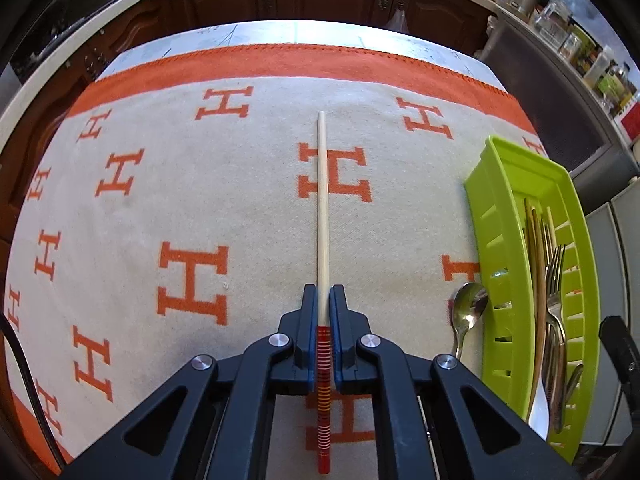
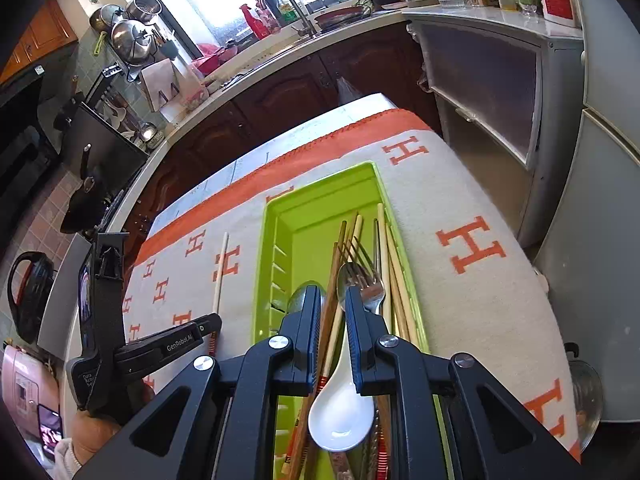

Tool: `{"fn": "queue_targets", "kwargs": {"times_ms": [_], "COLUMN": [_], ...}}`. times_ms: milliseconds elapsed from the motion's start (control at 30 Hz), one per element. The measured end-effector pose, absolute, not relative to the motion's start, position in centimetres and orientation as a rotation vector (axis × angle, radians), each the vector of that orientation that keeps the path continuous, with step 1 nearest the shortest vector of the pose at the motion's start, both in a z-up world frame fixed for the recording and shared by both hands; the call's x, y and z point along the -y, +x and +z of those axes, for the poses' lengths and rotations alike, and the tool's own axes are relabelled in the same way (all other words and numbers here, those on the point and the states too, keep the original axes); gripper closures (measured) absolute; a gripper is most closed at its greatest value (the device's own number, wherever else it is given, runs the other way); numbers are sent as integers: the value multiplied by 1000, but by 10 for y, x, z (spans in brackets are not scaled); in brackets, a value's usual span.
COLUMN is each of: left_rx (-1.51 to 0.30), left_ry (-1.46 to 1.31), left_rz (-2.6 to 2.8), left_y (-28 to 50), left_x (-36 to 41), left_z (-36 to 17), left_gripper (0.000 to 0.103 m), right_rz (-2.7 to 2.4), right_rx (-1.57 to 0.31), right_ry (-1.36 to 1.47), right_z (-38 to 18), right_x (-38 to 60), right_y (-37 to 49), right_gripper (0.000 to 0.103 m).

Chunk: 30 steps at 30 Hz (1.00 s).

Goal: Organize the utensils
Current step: 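Carry the silver fork over the green tray with the right tool while the left tool grasps the red-striped chopstick, then lower the chopstick into the tray and open the left tool while the right tool releases the fork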

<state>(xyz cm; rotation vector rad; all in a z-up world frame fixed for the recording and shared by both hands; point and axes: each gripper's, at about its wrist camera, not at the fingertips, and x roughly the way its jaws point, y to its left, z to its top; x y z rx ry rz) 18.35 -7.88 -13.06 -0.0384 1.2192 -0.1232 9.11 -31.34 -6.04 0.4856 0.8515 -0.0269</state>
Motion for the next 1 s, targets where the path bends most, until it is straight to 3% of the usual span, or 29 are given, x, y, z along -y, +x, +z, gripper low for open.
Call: {"fn": "queue_targets", "kwargs": {"times_ms": [600, 1000], "left_rx": [-1181, -1205], "left_ry": [-209, -151], "left_rz": [-339, -504], "left_y": [146, 121], "left_x": [75, 138], "left_z": [-62, -48], "left_gripper": [99, 99], "right_rz": [-55, -165], "right_rx": [-811, -741], "right_ry": [512, 567], "right_z": [-50, -35], "right_x": [315, 346], "right_y": [81, 60], "right_gripper": [90, 90]}}
